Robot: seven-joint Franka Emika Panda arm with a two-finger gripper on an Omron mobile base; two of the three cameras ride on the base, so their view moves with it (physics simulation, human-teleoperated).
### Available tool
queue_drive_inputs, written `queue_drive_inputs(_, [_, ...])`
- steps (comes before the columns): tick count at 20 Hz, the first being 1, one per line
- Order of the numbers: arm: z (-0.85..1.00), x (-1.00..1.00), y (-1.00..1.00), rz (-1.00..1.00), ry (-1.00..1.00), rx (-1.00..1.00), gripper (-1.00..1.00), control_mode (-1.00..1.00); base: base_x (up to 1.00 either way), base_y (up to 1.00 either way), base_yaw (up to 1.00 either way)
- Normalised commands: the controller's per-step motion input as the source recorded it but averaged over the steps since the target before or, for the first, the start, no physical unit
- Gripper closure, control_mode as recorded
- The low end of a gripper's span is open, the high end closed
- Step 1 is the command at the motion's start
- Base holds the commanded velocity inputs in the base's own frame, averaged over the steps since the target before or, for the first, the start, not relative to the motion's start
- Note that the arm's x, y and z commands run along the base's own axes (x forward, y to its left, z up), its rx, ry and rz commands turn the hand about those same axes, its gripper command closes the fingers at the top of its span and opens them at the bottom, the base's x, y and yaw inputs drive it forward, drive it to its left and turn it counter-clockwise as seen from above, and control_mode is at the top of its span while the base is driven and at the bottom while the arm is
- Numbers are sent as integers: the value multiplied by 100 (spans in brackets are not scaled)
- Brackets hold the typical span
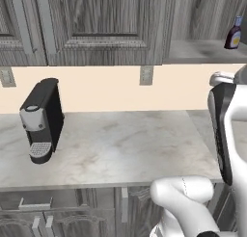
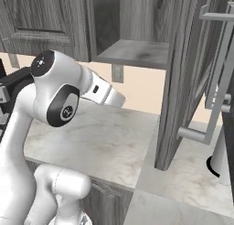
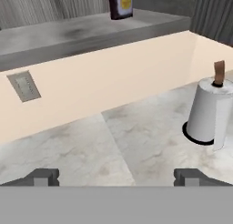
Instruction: Take 2 condiments from the cabinet and move them on the counter near the stove.Make sure the condiments are lined up with each other, next to each other.
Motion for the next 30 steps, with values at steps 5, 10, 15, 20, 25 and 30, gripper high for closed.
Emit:
queue_drive_inputs(5, [30,52,-46,-4,-3,-3,-100,-100,0,0,0])
queue_drive_inputs(10, [33,46,-43,-7,-5,-8,-100,-100,0,0,0])
queue_drive_inputs(15, [23,38,-39,-9,-5,-8,-100,-100,0,0,0])
queue_drive_inputs(20, [24,38,-24,-9,0,-3,-100,-100,0,0,0])
queue_drive_inputs(25, [23,36,0,-3,0,0,-100,-100,0,0,0])
queue_drive_inputs(30, [19,22,-2,-2,0,0,-100,-100,0,0,0])
